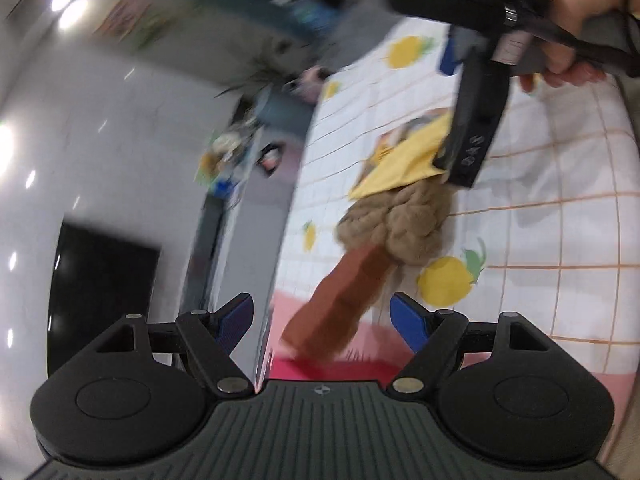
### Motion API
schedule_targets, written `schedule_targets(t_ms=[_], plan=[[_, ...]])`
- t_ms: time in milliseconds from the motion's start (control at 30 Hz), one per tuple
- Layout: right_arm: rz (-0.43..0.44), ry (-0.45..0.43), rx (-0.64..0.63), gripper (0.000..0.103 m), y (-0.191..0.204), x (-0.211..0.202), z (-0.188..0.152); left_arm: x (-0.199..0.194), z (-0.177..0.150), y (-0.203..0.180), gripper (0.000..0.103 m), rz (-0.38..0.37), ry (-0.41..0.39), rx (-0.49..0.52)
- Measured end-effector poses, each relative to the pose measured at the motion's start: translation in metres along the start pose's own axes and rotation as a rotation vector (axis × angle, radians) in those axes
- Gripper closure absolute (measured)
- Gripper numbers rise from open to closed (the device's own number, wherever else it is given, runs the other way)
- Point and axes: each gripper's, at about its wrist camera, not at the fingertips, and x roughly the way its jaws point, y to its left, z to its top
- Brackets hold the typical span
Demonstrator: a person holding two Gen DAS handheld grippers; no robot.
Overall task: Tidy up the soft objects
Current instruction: 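Grasp the brown sponge with the left gripper and lift it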
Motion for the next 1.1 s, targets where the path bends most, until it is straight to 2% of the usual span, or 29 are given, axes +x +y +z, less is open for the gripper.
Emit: schedule_targets(t_ms=[100,200,267,333,467,500,533,567,700,767,833,867,933,1067,1100], plan=[[0.059,0.009,0.034,0.006,0.000,0.002,-0.006,0.026,0.009,-0.010,0.010,-0.073,0.049,0.132],[0.033,0.000,-0.062,0.006,0.012,0.002,-0.008,0.056,0.013,-0.017,0.010,-0.065,0.098,0.230],[0.028,0.003,-0.070,0.006,0.013,0.002,-0.009,0.079,0.016,-0.018,0.011,-0.071,0.156,0.235],[0.033,0.011,-0.033,0.006,0.010,0.002,-0.009,0.097,0.016,-0.016,0.018,-0.104,0.203,0.221],[0.018,0.015,-0.007,0.006,0.006,0.000,-0.008,0.119,0.012,-0.024,0.027,-0.087,0.247,0.275],[0.017,0.011,-0.004,0.006,0.005,-0.001,-0.008,0.123,0.011,-0.025,0.040,-0.093,0.251,0.286],[0.021,0.009,0.001,0.006,0.005,-0.002,-0.008,0.126,0.011,-0.026,0.050,-0.091,0.259,0.283],[0.027,0.008,0.006,0.006,0.004,-0.002,-0.008,0.131,0.011,-0.026,0.055,-0.084,0.271,0.266],[0.032,0.017,0.015,0.005,0.003,0.002,-0.009,0.138,0.011,-0.026,0.059,-0.048,0.280,0.234],[0.041,0.021,0.009,0.005,0.003,0.004,-0.011,0.124,0.009,-0.024,0.059,-0.038,0.267,0.212],[0.074,0.023,-0.017,0.007,0.005,0.004,-0.013,0.106,0.010,-0.017,0.060,-0.045,0.249,0.142],[0.087,0.020,-0.043,0.009,0.007,0.004,-0.014,0.097,0.009,-0.013,0.060,-0.048,0.234,0.108],[0.111,0.008,-0.099,0.025,0.011,0.003,-0.017,0.076,0.006,-0.005,0.061,-0.049,0.191,0.060],[0.136,0.032,-0.140,0.046,0.019,0.005,-0.018,0.032,0.004,0.009,0.062,-0.090,0.122,-0.066],[0.137,0.034,-0.142,0.057,0.020,0.005,-0.019,0.021,0.003,0.011,0.062,-0.101,0.109,-0.086]])
